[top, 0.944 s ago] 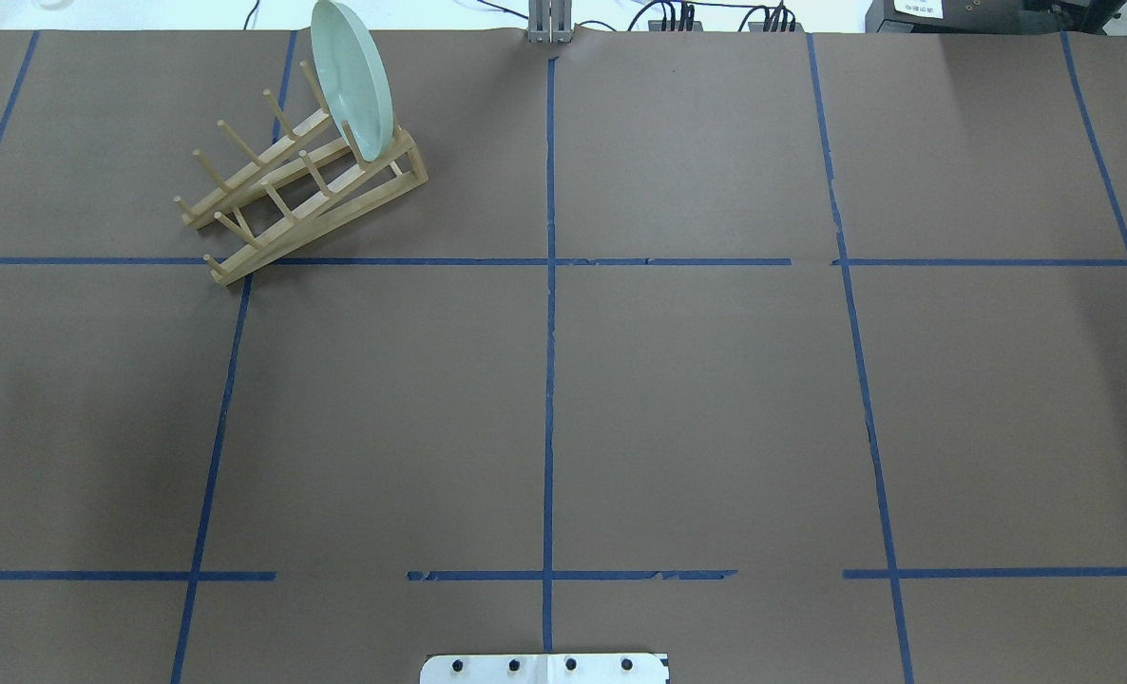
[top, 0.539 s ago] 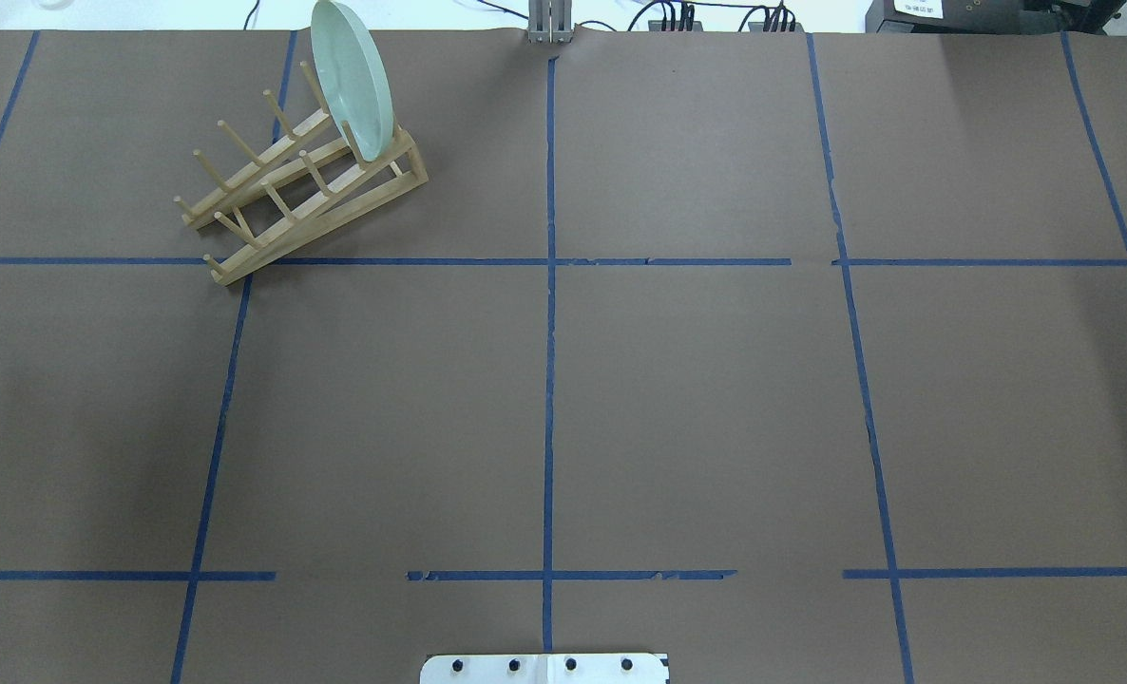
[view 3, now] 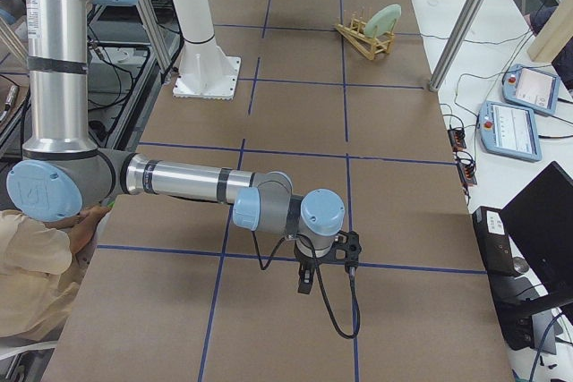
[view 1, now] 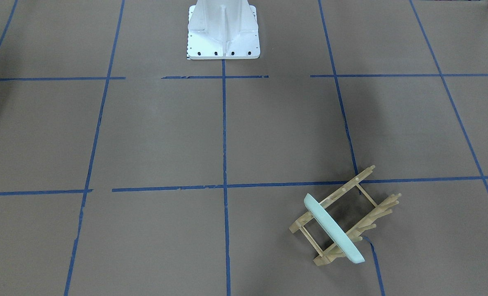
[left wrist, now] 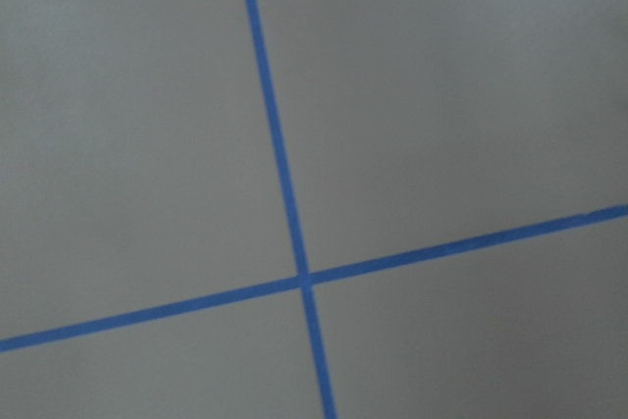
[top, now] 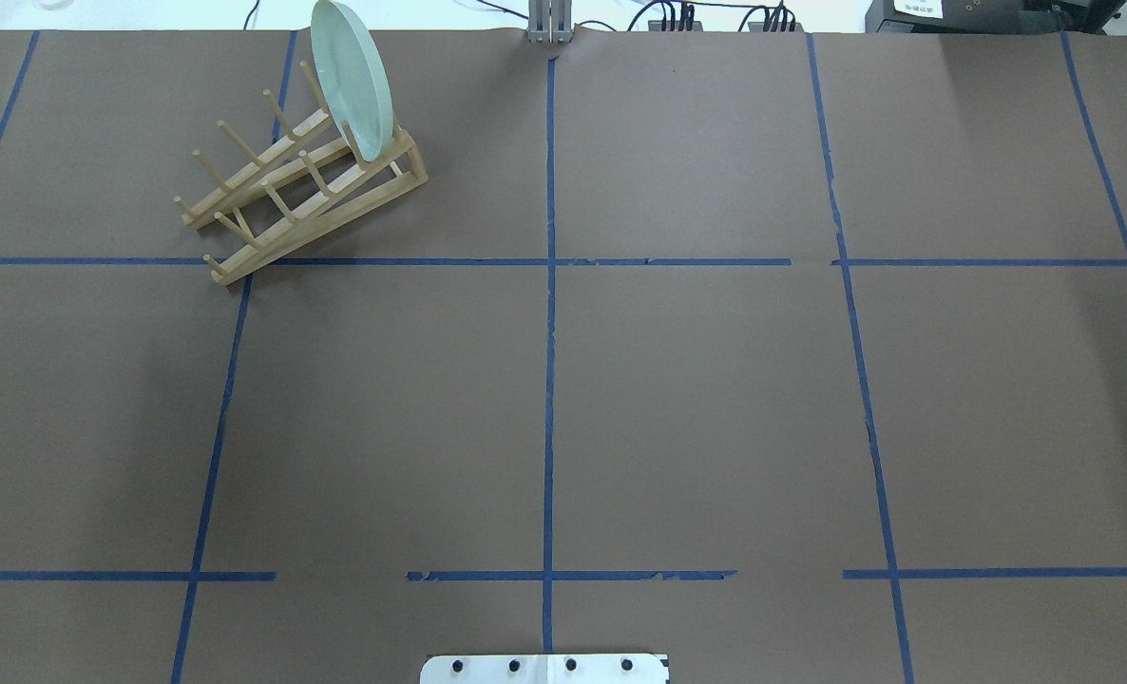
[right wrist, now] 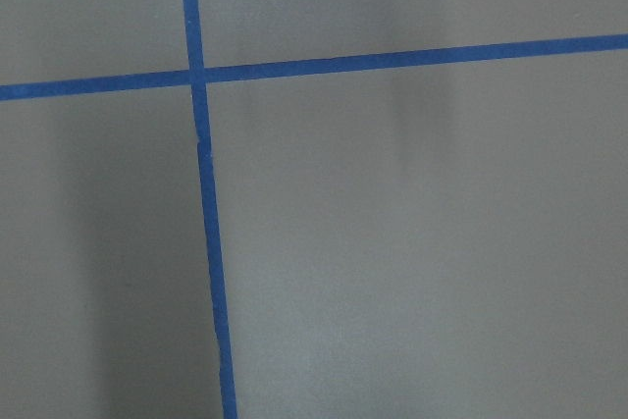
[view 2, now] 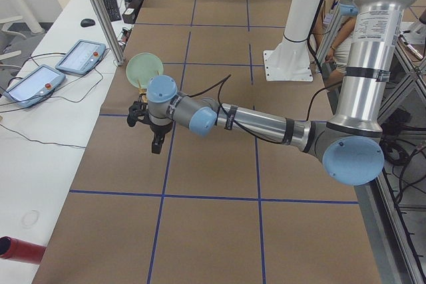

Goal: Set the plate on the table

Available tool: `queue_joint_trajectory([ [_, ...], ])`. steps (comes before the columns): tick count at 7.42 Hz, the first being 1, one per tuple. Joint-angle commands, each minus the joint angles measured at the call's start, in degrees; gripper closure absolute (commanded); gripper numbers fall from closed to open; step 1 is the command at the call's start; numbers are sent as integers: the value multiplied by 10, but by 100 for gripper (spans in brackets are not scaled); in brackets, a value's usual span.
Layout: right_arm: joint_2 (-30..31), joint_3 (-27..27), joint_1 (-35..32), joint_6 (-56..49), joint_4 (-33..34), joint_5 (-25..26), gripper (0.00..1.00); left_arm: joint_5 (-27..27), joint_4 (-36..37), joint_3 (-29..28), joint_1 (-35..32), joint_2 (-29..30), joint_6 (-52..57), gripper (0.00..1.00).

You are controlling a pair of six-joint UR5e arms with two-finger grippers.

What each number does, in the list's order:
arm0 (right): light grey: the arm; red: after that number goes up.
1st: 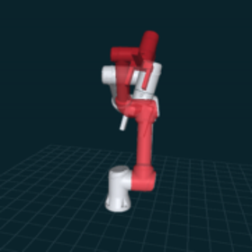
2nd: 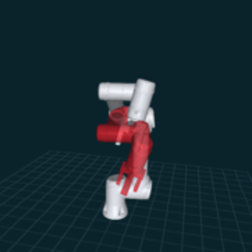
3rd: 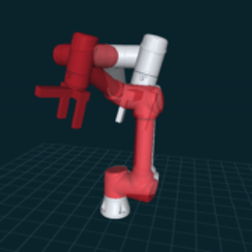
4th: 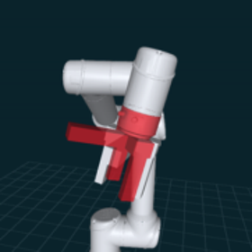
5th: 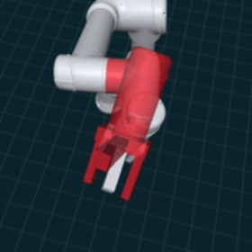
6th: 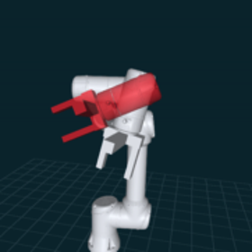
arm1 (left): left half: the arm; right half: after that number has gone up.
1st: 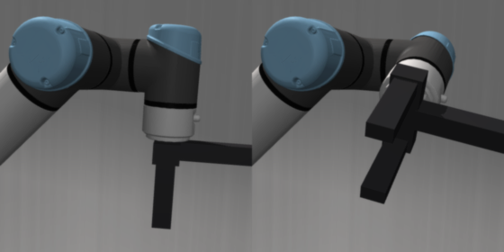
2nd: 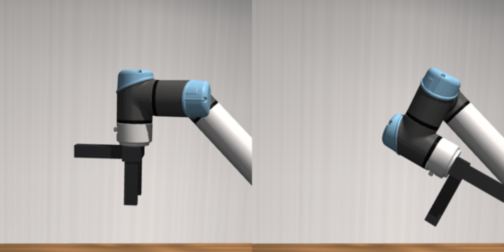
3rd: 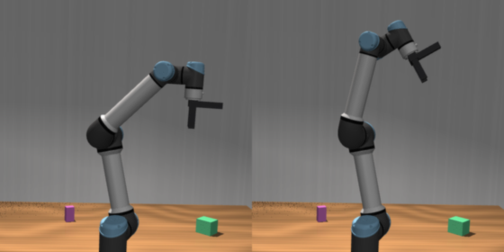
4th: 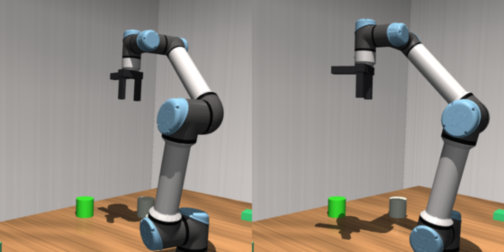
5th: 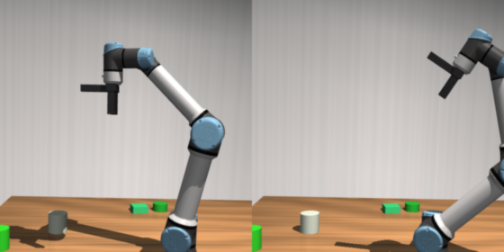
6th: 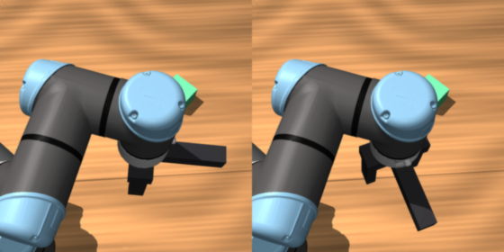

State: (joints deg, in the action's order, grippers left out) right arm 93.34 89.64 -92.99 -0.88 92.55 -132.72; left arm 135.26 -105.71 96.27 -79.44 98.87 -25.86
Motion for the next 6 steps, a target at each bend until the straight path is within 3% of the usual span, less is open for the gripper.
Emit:
queue_joint_trajectory([
  [1, 0, 0, 0, 0, 0, 0, 0, 2, 22, 20, 60, 81, -176, 0],
  [4, 0, 0, 0, 0, 0, 0, 0, -4, 118, 25, 119, 205, -349, 0],
  [6, 0, 0, 0, 0, 0, 0, 0, -58, 210, 23, 145, 279, -370, 0],
])
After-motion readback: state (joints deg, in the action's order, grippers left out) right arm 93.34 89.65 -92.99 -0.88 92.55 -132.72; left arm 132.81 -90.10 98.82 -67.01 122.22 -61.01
